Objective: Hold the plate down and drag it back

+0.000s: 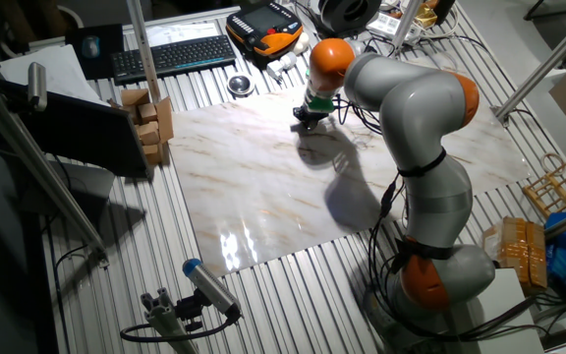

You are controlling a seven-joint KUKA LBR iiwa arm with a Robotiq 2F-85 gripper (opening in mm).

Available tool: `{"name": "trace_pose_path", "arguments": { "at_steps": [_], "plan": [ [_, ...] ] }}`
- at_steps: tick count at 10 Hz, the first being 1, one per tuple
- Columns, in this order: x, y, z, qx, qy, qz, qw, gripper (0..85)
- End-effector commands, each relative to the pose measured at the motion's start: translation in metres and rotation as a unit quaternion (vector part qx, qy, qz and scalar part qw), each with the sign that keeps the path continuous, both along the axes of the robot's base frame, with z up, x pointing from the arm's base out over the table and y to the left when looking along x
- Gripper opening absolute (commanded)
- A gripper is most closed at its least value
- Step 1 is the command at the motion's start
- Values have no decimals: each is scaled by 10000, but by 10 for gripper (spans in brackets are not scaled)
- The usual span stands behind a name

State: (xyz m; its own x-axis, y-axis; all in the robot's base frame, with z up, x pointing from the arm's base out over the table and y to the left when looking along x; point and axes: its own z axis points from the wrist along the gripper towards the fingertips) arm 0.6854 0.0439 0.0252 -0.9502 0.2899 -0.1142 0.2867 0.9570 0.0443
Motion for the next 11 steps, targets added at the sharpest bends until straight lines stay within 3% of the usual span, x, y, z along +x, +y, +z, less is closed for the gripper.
{"name": "trace_pose_path", "arguments": {
  "at_steps": [1,11],
  "plan": [
    [10,8,19,0,4,3,10000,0],
    [5,189,7,118,22,-80,9999,0]
  ]
}}
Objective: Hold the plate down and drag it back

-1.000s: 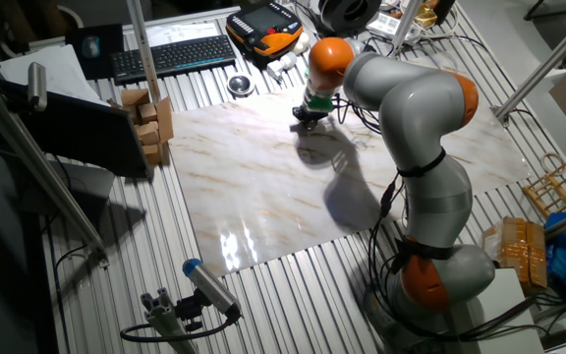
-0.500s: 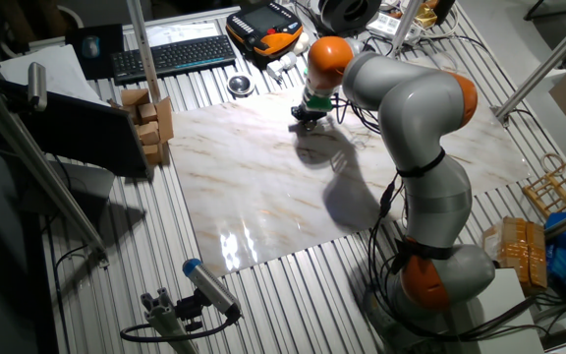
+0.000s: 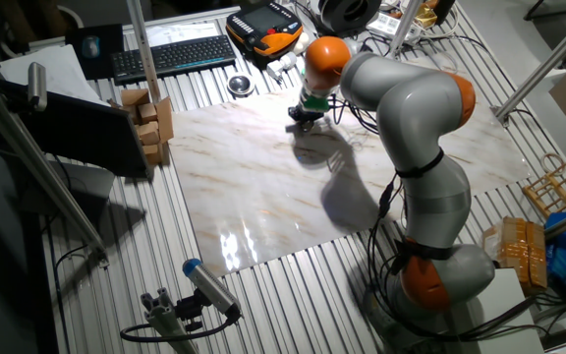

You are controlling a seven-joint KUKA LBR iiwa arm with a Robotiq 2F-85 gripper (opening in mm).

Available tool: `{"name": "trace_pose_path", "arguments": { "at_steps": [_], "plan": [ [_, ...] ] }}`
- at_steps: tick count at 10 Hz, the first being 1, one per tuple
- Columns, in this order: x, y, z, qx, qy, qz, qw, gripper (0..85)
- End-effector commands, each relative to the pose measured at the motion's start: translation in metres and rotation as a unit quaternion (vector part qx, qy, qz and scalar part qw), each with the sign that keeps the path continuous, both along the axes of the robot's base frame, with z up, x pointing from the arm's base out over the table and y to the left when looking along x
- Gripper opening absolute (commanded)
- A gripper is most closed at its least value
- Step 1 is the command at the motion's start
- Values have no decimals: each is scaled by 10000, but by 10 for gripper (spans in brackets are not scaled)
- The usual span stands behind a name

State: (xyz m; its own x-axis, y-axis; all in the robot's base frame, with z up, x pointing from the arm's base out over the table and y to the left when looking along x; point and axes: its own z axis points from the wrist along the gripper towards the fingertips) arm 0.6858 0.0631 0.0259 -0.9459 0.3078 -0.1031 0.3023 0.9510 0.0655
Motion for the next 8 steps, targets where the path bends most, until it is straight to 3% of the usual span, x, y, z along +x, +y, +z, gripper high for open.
{"name": "trace_pose_path", "arguments": {
  "at_steps": [1,8],
  "plan": [
    [-1,16,-2,1,1,-7,10000,0],
    [-8,193,-15,75,43,-120,9999,0]
  ]
}}
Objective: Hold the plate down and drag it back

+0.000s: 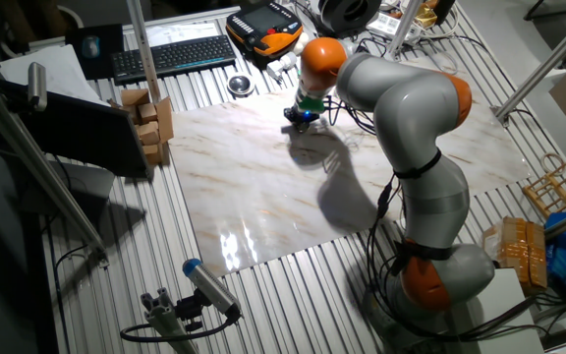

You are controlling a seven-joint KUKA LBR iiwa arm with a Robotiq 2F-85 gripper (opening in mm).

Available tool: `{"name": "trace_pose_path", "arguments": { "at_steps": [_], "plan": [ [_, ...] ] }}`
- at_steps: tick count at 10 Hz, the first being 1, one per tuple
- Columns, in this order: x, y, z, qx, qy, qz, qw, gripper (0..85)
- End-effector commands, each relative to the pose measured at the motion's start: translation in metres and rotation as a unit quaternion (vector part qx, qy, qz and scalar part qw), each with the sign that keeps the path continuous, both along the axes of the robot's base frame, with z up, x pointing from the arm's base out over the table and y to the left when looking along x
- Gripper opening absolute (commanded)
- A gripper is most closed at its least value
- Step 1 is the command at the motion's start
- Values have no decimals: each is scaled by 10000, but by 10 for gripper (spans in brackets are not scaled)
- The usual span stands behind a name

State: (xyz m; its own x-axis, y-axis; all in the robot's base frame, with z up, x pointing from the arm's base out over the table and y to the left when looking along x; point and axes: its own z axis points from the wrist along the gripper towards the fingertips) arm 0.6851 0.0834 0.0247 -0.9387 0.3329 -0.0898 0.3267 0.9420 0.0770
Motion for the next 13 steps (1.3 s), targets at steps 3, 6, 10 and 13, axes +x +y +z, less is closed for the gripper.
{"name": "trace_pose_path", "arguments": {
  "at_steps": [3,6,10,13],
  "plan": [
    [3,76,72,-32,31,-54,10000,0],
    [-2,132,80,-37,33,-84,10000,0],
    [-4,30,68,-210,-47,-41,9998,0],
    [-6,90,10,-113,-37,-87,9999,0]
  ]
}}
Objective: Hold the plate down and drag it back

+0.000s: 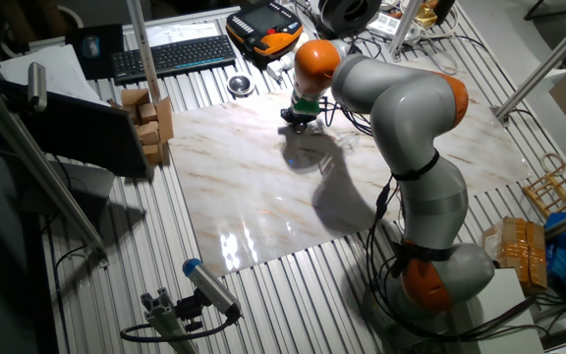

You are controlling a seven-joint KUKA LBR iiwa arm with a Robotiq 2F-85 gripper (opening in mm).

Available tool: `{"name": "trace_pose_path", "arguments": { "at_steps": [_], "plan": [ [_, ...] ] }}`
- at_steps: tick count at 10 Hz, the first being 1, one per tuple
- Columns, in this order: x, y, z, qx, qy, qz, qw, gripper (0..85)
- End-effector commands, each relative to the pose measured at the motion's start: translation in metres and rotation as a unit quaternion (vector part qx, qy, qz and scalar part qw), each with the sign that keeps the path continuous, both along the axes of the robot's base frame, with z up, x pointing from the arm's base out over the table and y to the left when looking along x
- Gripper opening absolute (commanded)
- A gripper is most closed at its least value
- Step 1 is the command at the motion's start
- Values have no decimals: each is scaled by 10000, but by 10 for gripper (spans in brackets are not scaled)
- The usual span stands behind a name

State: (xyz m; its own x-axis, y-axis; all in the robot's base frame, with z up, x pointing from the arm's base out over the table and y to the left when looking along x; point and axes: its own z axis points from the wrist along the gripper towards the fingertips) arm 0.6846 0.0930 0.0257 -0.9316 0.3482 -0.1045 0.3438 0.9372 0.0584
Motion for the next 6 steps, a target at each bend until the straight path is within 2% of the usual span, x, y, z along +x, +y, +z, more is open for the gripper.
{"name": "trace_pose_path", "arguments": {
  "at_steps": [1,5,6],
  "plan": [
    [0,22,-2,17,9,-8,10000,0],
    [-20,142,-16,143,43,-106,9998,0],
    [-10,166,15,129,66,-121,9998,0]
  ]
}}
